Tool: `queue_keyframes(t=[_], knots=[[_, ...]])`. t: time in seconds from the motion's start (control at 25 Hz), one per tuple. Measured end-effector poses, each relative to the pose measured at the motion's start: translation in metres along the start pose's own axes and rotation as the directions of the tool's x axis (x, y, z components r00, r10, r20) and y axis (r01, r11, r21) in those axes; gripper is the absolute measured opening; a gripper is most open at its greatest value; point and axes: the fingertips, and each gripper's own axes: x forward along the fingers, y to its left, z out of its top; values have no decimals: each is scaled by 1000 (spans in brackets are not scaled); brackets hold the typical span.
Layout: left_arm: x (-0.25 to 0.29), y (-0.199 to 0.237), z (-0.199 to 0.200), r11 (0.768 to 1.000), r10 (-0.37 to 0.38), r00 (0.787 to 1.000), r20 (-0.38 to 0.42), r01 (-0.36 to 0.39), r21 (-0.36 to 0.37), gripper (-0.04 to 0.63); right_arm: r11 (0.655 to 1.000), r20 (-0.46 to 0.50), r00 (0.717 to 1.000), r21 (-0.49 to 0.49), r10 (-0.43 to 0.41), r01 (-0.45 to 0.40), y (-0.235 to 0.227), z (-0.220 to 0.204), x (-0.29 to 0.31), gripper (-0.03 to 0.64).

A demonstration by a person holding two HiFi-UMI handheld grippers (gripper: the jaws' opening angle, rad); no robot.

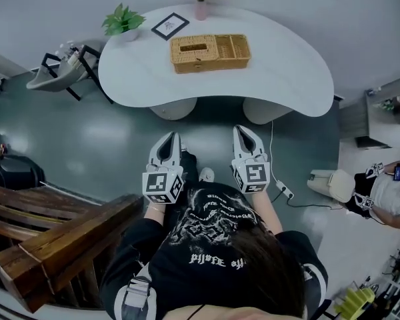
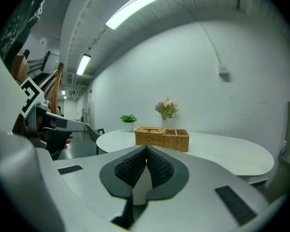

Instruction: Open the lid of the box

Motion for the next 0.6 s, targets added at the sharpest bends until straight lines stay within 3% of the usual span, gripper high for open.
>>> queue_keyframes(t=[0.28, 0.6], knots=[[42, 3, 8, 998, -53, 999, -4, 53, 21, 25, 1000, -48, 999, 4, -15, 15, -12, -6, 22, 26], [98, 37, 29, 997, -69, 998, -10, 69, 16, 25, 1000, -47, 999, 9, -23, 23, -30, 17, 75, 26]])
